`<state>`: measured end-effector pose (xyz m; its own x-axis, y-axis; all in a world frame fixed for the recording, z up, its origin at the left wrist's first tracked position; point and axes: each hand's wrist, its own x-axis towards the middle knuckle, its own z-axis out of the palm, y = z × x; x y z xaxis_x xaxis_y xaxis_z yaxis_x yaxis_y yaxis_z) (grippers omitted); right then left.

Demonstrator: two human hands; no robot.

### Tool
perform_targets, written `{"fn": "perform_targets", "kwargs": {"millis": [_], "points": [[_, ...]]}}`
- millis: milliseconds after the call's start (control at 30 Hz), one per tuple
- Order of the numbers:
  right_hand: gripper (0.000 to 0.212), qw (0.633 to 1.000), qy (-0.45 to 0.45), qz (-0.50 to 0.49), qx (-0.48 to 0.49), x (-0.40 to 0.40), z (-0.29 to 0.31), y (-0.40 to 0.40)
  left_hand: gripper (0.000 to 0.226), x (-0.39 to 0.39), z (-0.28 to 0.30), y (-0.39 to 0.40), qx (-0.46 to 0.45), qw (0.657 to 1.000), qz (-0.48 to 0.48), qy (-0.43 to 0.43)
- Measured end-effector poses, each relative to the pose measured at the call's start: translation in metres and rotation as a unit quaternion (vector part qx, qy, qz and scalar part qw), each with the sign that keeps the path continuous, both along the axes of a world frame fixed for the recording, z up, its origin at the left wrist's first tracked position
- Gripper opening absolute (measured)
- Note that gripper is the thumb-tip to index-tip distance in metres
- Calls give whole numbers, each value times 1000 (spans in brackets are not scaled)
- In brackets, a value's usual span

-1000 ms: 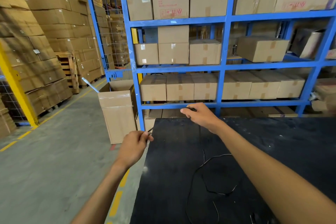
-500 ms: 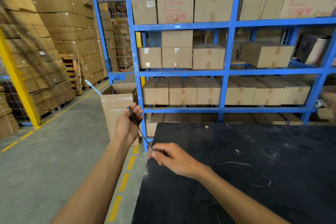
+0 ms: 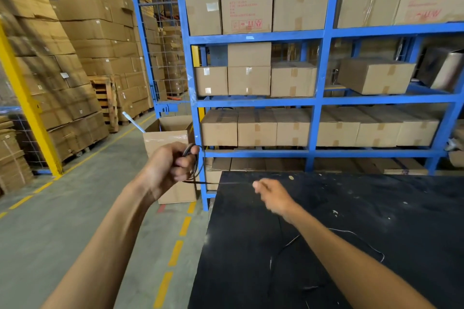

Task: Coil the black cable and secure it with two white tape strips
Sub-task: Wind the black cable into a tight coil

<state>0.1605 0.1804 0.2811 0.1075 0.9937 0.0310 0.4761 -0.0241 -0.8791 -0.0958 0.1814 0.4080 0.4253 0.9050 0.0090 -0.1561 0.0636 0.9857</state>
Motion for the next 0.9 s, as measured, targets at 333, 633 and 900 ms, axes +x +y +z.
{"fn": "perform_targets", "kwargs": {"millis": [333,633,900], "points": [[29,963,231,74,114,-13,94,5,38,24,-90,4,159,966,90,185],[22,954,93,255,127,-71,84,-33,35,32,-86,32,130,969,204,45],[29,970,-2,241,18,-65,-3,-31,33,26,-13,21,-18,962,38,-270]]}}
